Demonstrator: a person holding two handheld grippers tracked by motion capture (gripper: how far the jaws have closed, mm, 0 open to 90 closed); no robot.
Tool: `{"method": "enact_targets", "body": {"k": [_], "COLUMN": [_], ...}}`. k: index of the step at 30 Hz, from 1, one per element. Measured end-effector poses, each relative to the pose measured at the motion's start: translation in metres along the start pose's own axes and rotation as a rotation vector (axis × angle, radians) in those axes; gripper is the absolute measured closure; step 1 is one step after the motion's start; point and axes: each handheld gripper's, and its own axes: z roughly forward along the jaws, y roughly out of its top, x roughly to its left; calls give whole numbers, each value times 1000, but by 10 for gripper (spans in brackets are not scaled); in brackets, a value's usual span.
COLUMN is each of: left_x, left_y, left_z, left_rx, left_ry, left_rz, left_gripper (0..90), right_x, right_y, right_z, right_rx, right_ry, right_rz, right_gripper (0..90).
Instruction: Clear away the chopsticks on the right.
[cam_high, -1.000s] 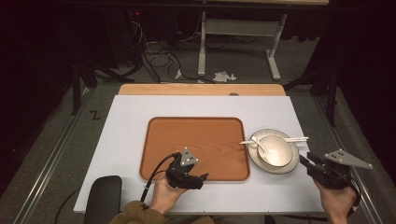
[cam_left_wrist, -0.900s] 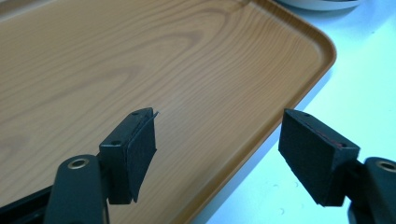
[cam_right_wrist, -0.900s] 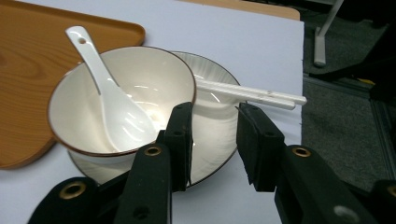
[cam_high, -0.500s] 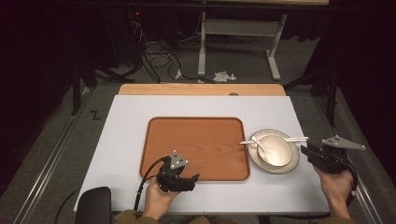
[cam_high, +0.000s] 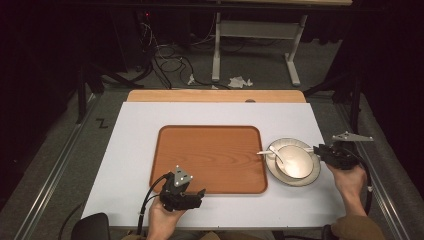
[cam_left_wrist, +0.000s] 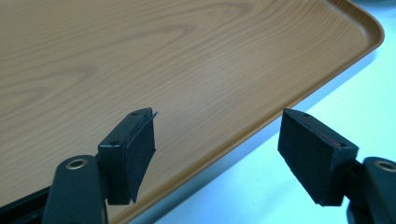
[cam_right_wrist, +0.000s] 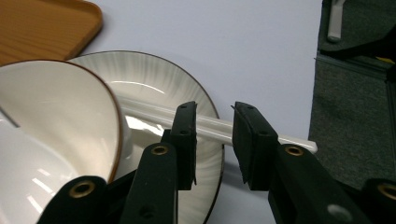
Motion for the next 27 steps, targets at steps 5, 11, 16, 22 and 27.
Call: {"method": "enact_targets", "body": {"k": [5,11,16,22,27], "left_x": [1,0,-4,-3,-3], "left_y": [-3,-7,-9,-9,-10], "left_z": [-2,-4,-4,-4,-3], "left_rx": [1,14,25,26,29], "left_ry": [14,60,75,75,74], "left_rz": [-16,-1,17,12,12], "left_gripper": [272,271,269,269,269], "right_x": [-3,2,4,3,1], "right_y": [4,13,17,20,21], "right_z": [10,23,29,32,34], "right_rx": [17,71,101,107,129], "right_ry": [-12,-34,-23,-7,21], "right_rz": [-9,-78,-92,-87,-93], "right_gripper": [711,686,677,669,658]}}
